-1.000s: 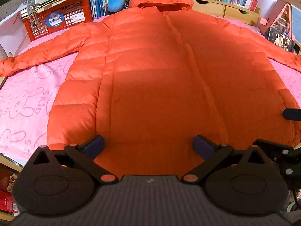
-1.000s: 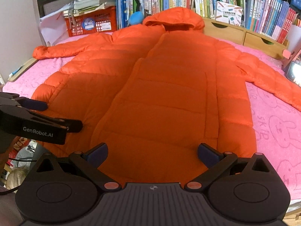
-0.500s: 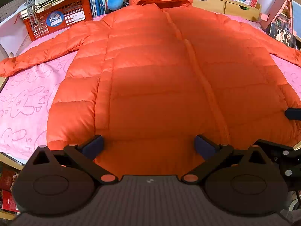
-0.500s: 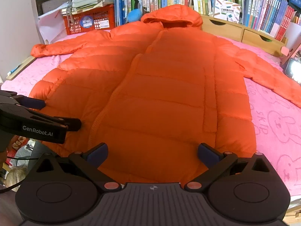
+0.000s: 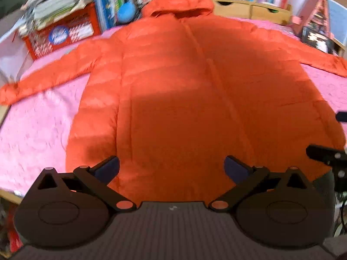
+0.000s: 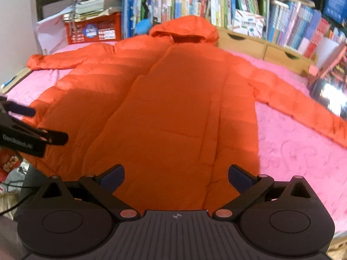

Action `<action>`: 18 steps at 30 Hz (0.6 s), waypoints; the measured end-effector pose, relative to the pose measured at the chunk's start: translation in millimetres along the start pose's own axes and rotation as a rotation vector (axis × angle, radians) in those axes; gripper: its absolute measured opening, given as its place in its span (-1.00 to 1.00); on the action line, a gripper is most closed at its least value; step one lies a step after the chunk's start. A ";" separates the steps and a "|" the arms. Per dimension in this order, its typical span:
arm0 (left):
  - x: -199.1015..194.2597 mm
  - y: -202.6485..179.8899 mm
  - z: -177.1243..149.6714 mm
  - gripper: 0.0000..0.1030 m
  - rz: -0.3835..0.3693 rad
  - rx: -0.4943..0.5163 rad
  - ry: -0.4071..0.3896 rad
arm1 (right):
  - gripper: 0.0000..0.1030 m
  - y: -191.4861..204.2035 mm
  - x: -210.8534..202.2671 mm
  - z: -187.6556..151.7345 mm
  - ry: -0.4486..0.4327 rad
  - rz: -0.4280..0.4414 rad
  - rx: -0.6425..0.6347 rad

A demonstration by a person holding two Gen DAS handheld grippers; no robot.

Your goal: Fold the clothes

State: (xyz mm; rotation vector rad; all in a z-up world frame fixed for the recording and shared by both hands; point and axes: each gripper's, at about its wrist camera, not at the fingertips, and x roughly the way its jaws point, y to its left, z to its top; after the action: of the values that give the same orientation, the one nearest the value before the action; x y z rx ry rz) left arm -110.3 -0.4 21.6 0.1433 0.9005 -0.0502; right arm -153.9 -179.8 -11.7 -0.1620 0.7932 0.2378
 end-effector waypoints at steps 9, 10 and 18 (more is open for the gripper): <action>-31.6 4.0 5.8 1.00 -0.024 0.071 0.001 | 0.99 -15.1 -29.1 4.1 -0.029 -0.032 -0.091; -32.2 1.8 1.6 1.00 -0.029 0.086 0.016 | 0.99 -15.4 -29.8 0.9 -0.022 -0.029 -0.105; -32.9 -0.7 -20.9 1.00 -0.033 0.089 0.082 | 0.99 -16.4 -26.7 -22.6 0.049 -0.016 -0.078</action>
State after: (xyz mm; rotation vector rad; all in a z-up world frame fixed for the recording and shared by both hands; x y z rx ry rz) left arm -147.1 1.5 34.5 0.2144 0.9825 -0.1155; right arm -183.0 -204.9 -7.3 -0.2488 0.8314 0.2505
